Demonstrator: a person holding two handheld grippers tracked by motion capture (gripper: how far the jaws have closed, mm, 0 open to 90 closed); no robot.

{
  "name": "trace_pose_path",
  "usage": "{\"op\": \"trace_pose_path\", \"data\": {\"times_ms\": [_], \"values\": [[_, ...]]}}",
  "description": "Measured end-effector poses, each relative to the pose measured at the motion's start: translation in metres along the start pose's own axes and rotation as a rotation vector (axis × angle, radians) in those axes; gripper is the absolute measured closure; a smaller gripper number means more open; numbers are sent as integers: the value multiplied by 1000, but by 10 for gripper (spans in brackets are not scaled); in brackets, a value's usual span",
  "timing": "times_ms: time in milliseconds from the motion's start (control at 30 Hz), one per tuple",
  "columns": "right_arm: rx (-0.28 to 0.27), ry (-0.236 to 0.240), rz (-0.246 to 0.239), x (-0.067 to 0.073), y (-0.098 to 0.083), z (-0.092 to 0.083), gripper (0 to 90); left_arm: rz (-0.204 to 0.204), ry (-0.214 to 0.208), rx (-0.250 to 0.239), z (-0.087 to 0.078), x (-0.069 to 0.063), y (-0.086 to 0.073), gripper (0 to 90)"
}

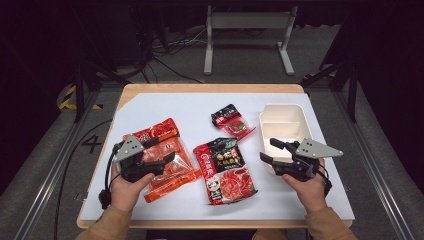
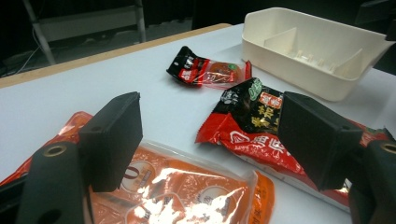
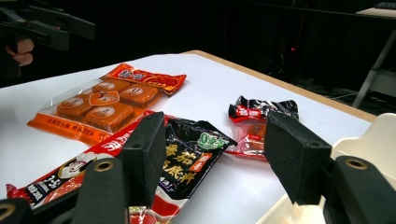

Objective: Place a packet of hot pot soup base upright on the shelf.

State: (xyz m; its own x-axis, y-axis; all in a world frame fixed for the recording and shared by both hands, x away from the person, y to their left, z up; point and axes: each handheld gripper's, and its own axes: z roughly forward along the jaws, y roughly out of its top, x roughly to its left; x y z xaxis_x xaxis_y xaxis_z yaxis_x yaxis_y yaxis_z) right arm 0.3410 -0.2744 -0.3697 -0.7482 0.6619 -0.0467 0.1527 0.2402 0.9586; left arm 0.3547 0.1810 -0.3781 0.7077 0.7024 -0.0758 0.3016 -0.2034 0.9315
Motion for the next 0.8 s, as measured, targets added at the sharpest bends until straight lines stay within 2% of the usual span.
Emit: {"op": "trace_pose_path", "data": {"times_ms": [33, 67, 267, 300, 500, 567, 633, 800], "values": [[-1, 0, -3, 0, 1, -1, 391, -18, -36, 2, 5, 1, 2, 236], [0, -1, -3, 0, 1, -1, 389, -29, -55, 2, 8, 2, 3, 239], [4, -2, -4, 0, 2, -1, 378, -27, -83, 27, 25, 1, 7, 235], [4, -2, -4, 0, 2, -1, 378, -37, -86, 21, 28, 1, 9, 235], [0, 1, 2, -1, 1, -2, 377, -35, -85, -8, 40, 2, 16, 229], [-2, 2, 4, -1, 1, -2, 375, -61, -109, -18, 44, 3, 17, 226], [1, 0, 7, -1, 1, -3, 375, -43, -108, -6, 48, 1, 18, 260], [0, 2, 6, 0, 0, -5, 378, -15, -106, 15, 60, -6, 22, 260]]}}
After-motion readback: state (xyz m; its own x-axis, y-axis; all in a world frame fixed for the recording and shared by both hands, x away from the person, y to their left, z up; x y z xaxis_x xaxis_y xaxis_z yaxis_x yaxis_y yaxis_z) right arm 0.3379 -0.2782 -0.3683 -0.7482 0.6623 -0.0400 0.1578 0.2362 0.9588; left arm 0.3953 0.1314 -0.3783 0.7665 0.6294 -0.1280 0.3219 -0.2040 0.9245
